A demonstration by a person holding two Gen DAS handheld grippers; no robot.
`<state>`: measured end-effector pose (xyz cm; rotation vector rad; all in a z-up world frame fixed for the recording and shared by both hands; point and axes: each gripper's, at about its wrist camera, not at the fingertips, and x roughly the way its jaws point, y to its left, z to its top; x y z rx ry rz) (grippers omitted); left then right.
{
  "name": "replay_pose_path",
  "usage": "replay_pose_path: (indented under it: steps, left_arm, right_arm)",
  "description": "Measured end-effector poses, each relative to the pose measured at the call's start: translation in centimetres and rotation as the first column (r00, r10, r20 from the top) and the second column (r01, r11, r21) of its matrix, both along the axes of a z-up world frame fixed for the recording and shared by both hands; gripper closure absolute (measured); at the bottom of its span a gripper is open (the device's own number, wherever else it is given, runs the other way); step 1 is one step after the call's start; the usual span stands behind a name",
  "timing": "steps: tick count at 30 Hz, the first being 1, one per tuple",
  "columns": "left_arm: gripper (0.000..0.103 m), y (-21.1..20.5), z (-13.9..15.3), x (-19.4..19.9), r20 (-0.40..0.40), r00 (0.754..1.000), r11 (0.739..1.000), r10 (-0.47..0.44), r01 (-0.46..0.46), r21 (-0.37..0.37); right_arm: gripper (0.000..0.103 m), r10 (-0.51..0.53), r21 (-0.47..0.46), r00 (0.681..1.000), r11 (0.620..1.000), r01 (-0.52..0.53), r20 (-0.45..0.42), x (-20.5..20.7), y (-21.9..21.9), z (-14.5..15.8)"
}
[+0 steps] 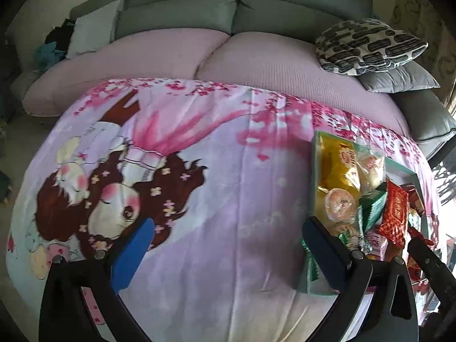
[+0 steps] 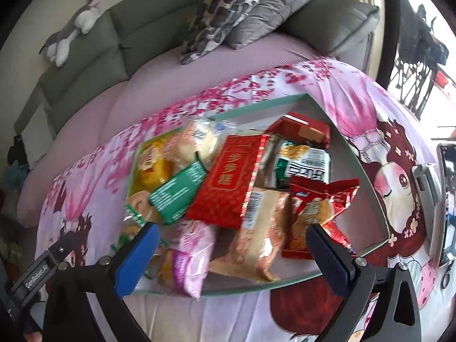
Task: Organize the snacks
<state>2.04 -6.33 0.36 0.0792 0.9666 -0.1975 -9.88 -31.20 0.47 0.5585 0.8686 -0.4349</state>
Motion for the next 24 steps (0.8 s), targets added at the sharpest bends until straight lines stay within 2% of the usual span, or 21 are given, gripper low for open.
replay_pose_path:
  steps: [8, 24]
  left_arm:
    - [0.000, 0.8, -0.1, -1.9, 0.029, 0.999, 0.989, 0.021, -0.025, 0.145]
    - [0.000, 2.8, -1.4, -4.8, -0.018, 1.000, 0.980, 0.009, -0.005, 0.199]
  right_arm:
    - [0.000, 0.072, -0.039, 0.997, 0.997, -0.071, 0.013, -0.6, 3.2, 0.6]
    - [0.000, 0.151, -0.062, 0.988, 0.986, -0.153, -0.045, -3.0, 7.3, -1.2]
